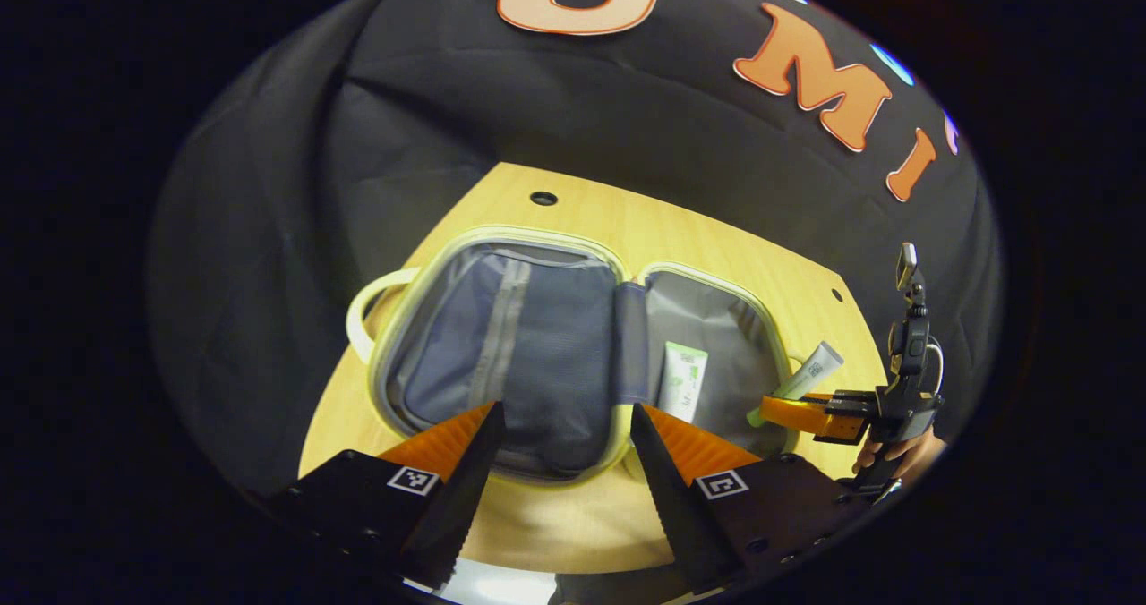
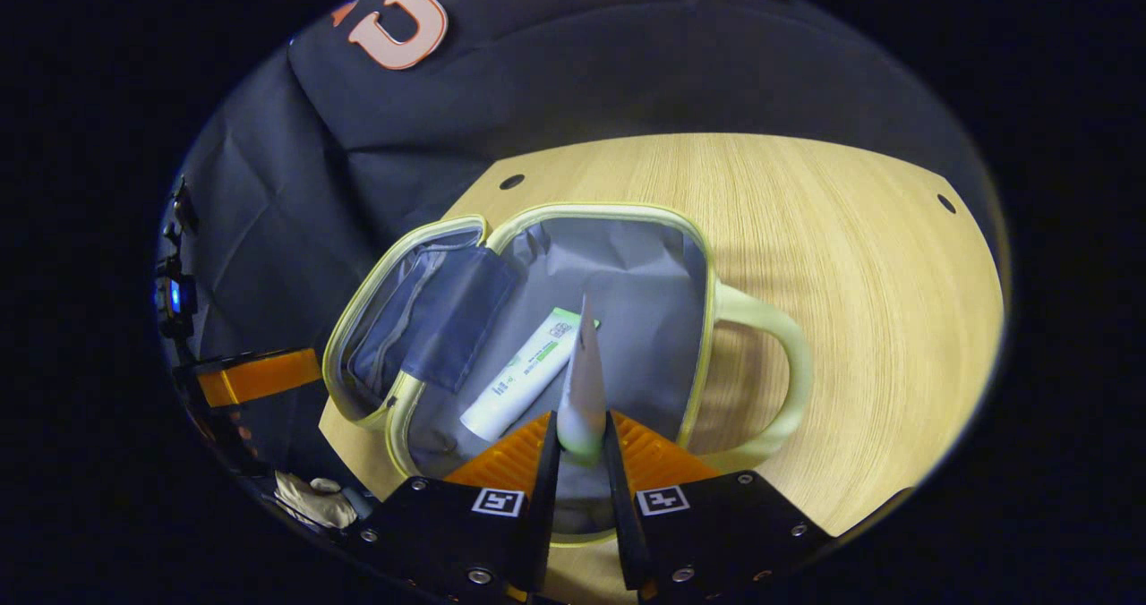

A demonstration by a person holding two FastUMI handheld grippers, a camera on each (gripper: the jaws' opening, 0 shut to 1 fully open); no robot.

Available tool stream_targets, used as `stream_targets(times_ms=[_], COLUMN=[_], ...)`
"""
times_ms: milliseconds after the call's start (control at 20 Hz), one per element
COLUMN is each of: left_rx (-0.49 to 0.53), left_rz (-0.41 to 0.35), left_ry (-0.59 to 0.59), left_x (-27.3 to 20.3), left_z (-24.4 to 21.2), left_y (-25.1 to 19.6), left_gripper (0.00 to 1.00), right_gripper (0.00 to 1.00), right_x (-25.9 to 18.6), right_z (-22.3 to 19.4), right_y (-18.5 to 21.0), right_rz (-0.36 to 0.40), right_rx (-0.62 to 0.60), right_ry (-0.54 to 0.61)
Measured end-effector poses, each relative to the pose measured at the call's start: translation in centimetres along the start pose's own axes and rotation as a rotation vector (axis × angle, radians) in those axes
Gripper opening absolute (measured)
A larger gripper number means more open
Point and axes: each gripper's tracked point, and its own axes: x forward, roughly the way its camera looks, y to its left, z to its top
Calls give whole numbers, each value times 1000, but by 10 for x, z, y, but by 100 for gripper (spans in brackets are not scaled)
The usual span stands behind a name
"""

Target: First open the suitcase, pack the skin care products into it, and then close the suitcase.

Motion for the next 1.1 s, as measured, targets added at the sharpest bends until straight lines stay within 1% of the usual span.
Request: stream_targets(times_ms=[100,200,350,400,450,500,550,600,650,750,800,850,900,950,1100], left_rx=[-14,-24,-25,-27,-31,-36,-38,-41,-44,-59,-66,-69,-74,-89,-172], left_rz=[18,31,42,48,51,55,62,71,78,95,105,118,122,130,138], left_ry=[-9,-4,-6,-9,-14,-21,-34,-45,-48,-57,-70,-79,-85,-96,-113], left_x=[-18,-23,-13,-10,-9,-6,-4,-6,-6,-6,-6,-6,-7,-9,-8], left_z=[8,6,8,11,13,17,24,32,36,43,50,55,58,65,78], left_y=[14,20,25,28,30,33,38,44,48,59,67,77,81,92,121], left_gripper=[88,88,88,88,88,88,88,88,88,88,88,88,88,88,88], right_gripper=[32,32,35,37,37,48,54,54,66,73,77,79,80,80,80], right_x=[12,15,14,15,15,9,-1,-12,-22,-48,-65,-86,-97,-119,-180], right_z=[-1,-1,0,2,3,9,17,30,41,59,73,88,96,109,138], right_y=[0,0,1,2,3,1,-6,-16,-26,-44,-52,-61,-65,-72,-75], right_rz=[-8,-13,-15,-12,-10,-16,-39,-77,-114,-175,-206,-239,-256,-286,-303], right_rx=[47,73,78,74,70,56,35,8,-17,-60,-83,-100,-107,-108,-121], right_ry=[39,61,56,45,33,9,-29,-86,-135,-218,-280,-350,-389,-446,-603])
